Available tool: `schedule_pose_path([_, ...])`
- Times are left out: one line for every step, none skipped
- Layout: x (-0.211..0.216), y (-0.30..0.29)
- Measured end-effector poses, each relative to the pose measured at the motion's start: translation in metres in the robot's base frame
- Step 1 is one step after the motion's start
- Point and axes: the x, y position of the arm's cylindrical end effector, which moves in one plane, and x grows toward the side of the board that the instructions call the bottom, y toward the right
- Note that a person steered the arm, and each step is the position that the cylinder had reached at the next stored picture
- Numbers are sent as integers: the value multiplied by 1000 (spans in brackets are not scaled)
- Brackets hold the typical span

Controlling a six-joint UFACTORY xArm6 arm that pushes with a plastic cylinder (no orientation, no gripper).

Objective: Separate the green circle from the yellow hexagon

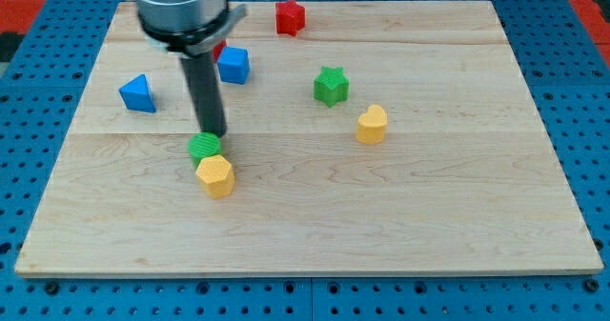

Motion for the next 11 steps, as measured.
schedule_pose_path([0,-1])
schedule_pose_path([-4,32])
schedule_pose_path([1,63])
schedule_pose_path([25,38])
schedule_pose_path([39,12])
schedule_pose_path([34,1])
schedule_pose_path([23,-22])
schedule_pose_path([20,-61])
schedule_pose_path([20,-103])
schedule_pose_path([20,-120])
schedule_pose_path([20,-98])
